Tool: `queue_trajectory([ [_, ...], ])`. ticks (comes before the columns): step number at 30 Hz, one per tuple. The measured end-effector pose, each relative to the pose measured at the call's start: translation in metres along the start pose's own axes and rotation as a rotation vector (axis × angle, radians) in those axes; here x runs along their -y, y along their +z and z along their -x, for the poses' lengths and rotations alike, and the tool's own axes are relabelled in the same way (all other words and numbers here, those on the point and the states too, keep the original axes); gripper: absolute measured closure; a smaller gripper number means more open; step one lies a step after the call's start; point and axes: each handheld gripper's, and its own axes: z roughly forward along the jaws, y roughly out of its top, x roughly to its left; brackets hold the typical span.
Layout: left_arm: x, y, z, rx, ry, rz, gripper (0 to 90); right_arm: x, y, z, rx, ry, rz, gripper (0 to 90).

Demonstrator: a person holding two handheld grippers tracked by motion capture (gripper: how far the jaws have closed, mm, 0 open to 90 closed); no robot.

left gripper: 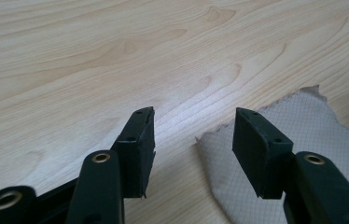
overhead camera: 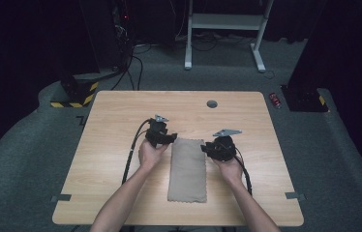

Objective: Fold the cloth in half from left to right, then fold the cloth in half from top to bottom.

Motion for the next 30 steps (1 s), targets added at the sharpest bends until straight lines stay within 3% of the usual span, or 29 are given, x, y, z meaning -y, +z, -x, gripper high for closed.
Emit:
queue_trajectory([
  [2,0.001,0.006,0.000,-0.007,0.010,-0.031,48.8,-0.002,0.005,0.003,0.018,0.006,0.010,68.1],
  [7,-0.003,0.011,0.003,-0.033,0.029,-0.047,49.2,-0.005,0.018,0.016,0.067,0.057,-0.014,68.0],
  [10,-0.006,0.014,0.006,-0.044,0.035,-0.059,50.0,-0.007,0.022,0.019,0.090,0.061,0.004,68.1],
  [16,-0.003,0.022,0.010,-0.061,0.061,-0.095,51.3,-0.003,0.034,0.024,0.116,0.087,-0.018,66.7],
  [20,0.000,0.024,0.011,-0.071,0.077,-0.100,53.0,-0.003,0.038,0.023,0.122,0.074,-0.018,65.2],
  [25,-0.001,0.025,0.013,-0.077,0.085,-0.107,56.7,-0.010,0.044,0.022,0.128,0.061,-0.057,64.3],
  [30,-0.001,0.025,0.015,-0.062,0.108,-0.114,62.7,-0.011,0.048,0.021,0.151,0.046,-0.065,65.6],
])
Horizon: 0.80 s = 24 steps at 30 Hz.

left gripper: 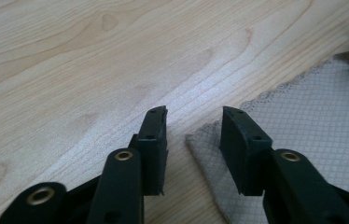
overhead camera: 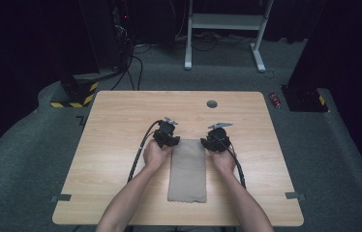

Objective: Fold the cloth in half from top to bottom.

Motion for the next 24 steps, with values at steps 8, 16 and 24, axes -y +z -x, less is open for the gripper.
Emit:
queue_trajectory([
  [8,0.0012,-0.0005,0.0053,0.026,0.015,0.008,79.0,-0.0006,-0.0002,-0.0049,0.022,-0.077,-0.019,77.6],
  [16,-0.0014,-0.0002,0.0046,0.056,0.012,-0.012,88.3,-0.0005,-0.0001,-0.0031,-0.020,-0.073,-0.024,89.3],
  [24,-0.0018,0.0002,-0.0027,0.102,-0.020,-0.016,89.0,-0.0004,-0.0003,-0.0015,-0.031,-0.053,-0.023,89.7],
])
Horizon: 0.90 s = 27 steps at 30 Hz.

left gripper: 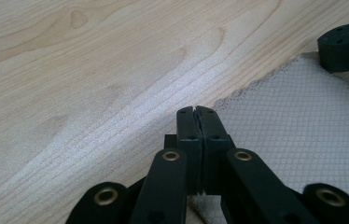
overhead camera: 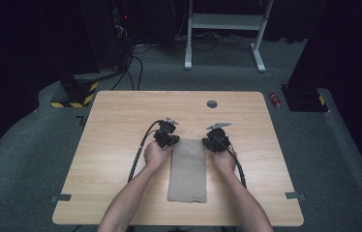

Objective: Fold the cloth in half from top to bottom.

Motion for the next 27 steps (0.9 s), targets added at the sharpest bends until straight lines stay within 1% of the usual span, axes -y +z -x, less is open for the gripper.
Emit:
queue_trajectory([
  [2,-0.001,0.000,-0.001,0.004,0.002,-0.003,89.0,0.000,-0.001,0.001,-0.003,0.003,-0.001,89.7],
  [6,-0.001,-0.001,0.000,-0.003,0.015,0.001,89.1,-0.001,-0.003,0.001,-0.002,-0.001,0.006,89.7],
  [10,-0.003,-0.008,0.000,0.016,0.010,0.028,89.2,-0.002,-0.008,0.001,-0.003,-0.012,0.018,89.8],
  [12,-0.005,-0.014,0.000,0.027,0.016,0.041,89.2,-0.002,-0.010,0.002,-0.006,-0.006,0.025,89.8],
  [13,-0.006,-0.016,0.000,0.028,0.014,0.049,89.2,-0.002,-0.011,0.002,-0.009,-0.004,0.031,89.8],
  [15,-0.007,-0.020,0.000,0.029,0.028,0.054,89.1,-0.003,-0.014,0.001,-0.009,-0.003,0.038,89.9],
  [16,-0.007,-0.021,0.001,0.033,0.020,0.062,89.2,-0.004,-0.016,0.001,-0.009,-0.006,0.042,89.9],
  [17,-0.008,-0.024,0.001,0.033,0.029,0.063,89.2,-0.004,-0.017,0.000,-0.009,-0.006,0.045,89.9],
  [20,-0.010,-0.027,0.001,0.036,0.031,0.079,89.2,-0.005,-0.020,0.000,-0.008,-0.016,0.051,89.9],
  [22,-0.011,-0.029,0.001,0.040,0.032,0.084,89.2,-0.006,-0.022,0.001,-0.010,-0.006,0.055,89.9],
  [23,-0.013,-0.031,0.001,0.040,0.040,0.081,89.2,-0.007,-0.023,0.002,-0.011,-0.010,0.050,89.9],
  [25,-0.014,-0.033,0.001,0.039,0.030,0.091,89.2,-0.013,-0.027,0.001,-0.006,-0.018,0.051,90.0],
  [27,-0.015,-0.035,-0.002,0.040,0.019,0.102,89.2,-0.019,-0.031,0.000,-0.001,-0.028,0.063,90.0],
])
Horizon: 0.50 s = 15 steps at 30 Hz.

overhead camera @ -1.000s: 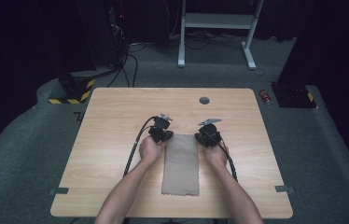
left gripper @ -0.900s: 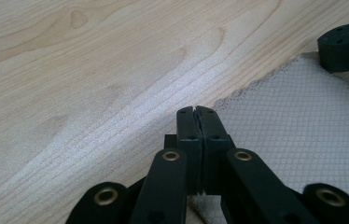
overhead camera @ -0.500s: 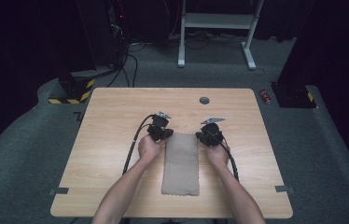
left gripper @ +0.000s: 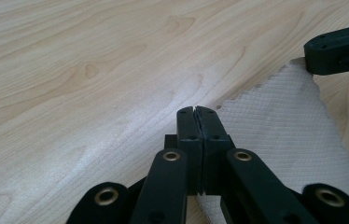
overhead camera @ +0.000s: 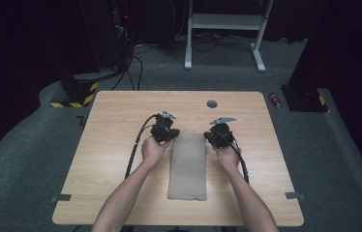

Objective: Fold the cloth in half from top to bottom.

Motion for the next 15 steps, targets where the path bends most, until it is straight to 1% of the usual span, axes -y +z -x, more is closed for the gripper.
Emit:
queue_trajectory([
  [2,-0.001,-0.002,-0.004,0.003,-0.015,0.008,89.2,-0.006,-0.002,-0.001,0.001,-0.015,-0.011,90.0],
  [4,-0.001,-0.003,-0.007,0.003,-0.031,0.014,89.2,-0.012,-0.003,-0.002,0.002,-0.022,0.001,90.0],
  [6,-0.004,-0.004,-0.011,-0.004,-0.036,0.005,89.2,-0.016,-0.002,-0.004,0.001,-0.029,-0.006,90.0],
  [8,-0.008,-0.007,-0.014,-0.014,-0.036,0.014,89.2,-0.022,-0.001,-0.007,0.007,-0.041,-0.002,90.0],
  [10,-0.010,-0.010,-0.016,-0.014,-0.044,0.028,89.2,-0.025,-0.001,-0.008,0.007,-0.037,-0.003,90.0],
  [12,-0.011,-0.012,-0.018,-0.004,-0.060,0.038,89.2,-0.027,0.000,-0.008,0.010,-0.038,-0.005,90.0],
  [15,-0.008,-0.012,-0.018,-0.002,-0.051,0.034,89.2,-0.029,-0.002,-0.008,0.007,-0.036,0.005,90.0],
])
